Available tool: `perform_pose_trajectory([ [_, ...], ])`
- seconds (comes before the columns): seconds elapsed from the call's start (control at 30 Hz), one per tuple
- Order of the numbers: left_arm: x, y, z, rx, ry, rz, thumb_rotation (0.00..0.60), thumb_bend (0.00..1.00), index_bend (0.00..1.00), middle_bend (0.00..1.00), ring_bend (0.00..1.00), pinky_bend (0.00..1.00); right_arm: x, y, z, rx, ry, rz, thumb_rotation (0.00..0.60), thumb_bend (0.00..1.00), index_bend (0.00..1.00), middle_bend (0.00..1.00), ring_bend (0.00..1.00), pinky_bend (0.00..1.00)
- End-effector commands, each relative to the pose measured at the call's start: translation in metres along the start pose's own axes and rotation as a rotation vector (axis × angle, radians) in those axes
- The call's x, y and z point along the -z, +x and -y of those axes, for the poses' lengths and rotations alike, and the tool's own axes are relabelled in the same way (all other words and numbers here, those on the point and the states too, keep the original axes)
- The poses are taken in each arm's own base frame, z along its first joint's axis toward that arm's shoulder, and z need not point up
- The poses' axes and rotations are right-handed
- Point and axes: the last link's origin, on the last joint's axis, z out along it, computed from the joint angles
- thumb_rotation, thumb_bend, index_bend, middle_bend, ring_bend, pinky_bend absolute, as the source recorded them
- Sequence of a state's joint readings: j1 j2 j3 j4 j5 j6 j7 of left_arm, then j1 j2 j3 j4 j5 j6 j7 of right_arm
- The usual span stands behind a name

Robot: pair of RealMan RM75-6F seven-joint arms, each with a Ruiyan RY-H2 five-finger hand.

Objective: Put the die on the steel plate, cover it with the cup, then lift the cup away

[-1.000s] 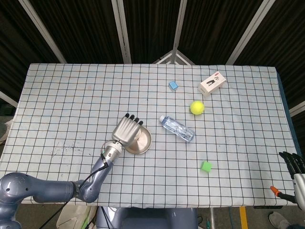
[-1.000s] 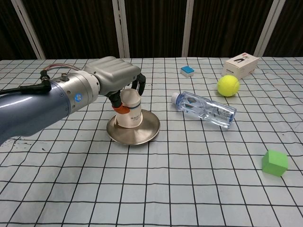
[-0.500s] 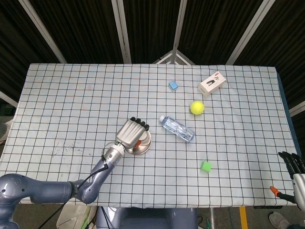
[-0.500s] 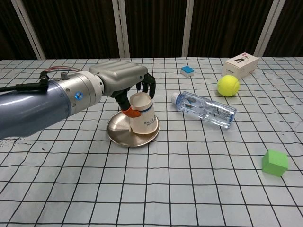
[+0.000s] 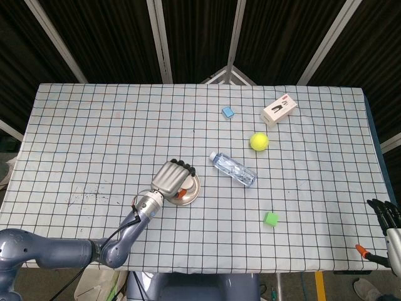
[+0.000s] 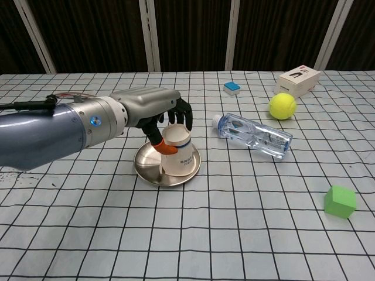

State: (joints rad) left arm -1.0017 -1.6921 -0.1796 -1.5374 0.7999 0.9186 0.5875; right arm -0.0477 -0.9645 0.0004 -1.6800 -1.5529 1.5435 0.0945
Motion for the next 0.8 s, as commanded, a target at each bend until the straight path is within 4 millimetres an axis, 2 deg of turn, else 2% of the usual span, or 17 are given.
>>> perform_pose_trajectory([
  [0.03, 0.002, 0.002, -0.002, 0.096, -0.018, 0.048, 0.6, 0.51, 0.49, 0.43, 0.29, 0.29, 0.0, 0.0, 0.0, 0.001, 0.0, -0.001, 0.6, 0.13, 0.12, 0.14, 0.1, 0.03],
  [0.17, 0.002, 0.005, -0.002, 0.176, -0.026, 0.078, 0.6, 0.52, 0.49, 0.43, 0.29, 0.29, 0.0, 0.0, 0.001, 0.003, 0.003, 0.0, 0.6, 0.13, 0.12, 0.14, 0.1, 0.03],
  [0.8, 0.0, 0.009, 0.017, 0.017, 0.046, 0.024, 0.6, 0.54, 0.5, 0.45, 0.3, 0.29, 0.0, -0.001, 0.001, -0.004, 0.002, 0.006, 0.6, 0.13, 0.12, 0.14, 0.1, 0.03],
])
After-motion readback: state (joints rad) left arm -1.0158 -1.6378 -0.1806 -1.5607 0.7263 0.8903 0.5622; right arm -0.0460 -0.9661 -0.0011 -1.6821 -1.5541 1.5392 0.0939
